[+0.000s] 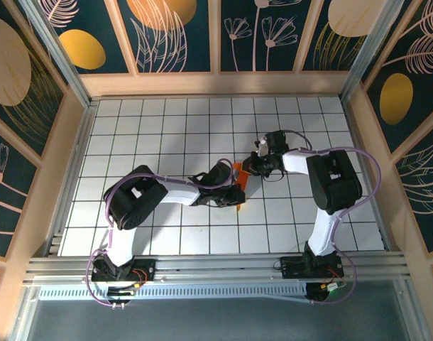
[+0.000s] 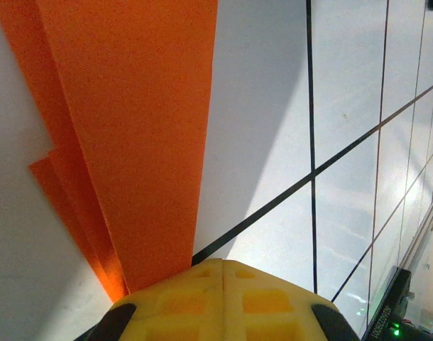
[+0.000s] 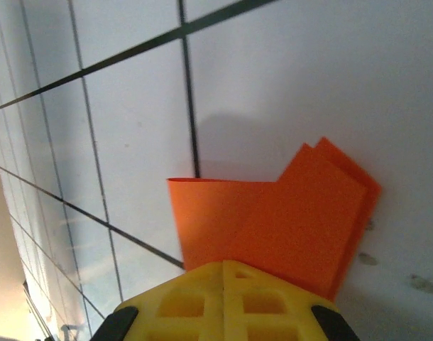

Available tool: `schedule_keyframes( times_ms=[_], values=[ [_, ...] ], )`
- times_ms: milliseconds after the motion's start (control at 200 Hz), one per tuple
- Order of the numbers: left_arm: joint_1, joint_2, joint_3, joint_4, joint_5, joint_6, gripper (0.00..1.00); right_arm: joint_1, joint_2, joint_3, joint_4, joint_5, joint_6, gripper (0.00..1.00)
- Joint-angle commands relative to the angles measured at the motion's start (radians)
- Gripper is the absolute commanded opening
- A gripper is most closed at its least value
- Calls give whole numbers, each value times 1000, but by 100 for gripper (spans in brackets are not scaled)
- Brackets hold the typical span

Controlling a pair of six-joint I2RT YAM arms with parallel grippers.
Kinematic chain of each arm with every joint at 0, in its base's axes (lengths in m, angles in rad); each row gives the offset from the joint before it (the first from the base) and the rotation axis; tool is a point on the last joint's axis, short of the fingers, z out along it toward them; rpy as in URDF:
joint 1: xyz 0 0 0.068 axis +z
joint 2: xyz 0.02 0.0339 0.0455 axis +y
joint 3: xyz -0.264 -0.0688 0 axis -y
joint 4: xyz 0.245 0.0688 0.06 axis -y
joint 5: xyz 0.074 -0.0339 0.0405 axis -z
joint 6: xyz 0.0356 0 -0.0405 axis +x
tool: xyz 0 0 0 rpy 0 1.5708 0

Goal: Fold a paper plane with a square sheet of paper (fold left side to right side)
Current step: Fold the wing for the fifth time at the center of the table.

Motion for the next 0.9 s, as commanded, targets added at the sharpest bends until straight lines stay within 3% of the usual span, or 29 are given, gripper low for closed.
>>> schedule_keyframes(
  times_ms=[0, 390, 896],
  values=[
    [4, -4, -34, -73, -34, 9, 0, -16, 24, -3, -7, 19, -28, 0],
    [36, -68, 30, -29, 35, 15, 0, -49, 72, -18, -52, 29, -75, 0],
    [51, 81, 182, -127, 47, 80, 0, -47, 68, -39, -36, 29, -63, 0]
  ],
)
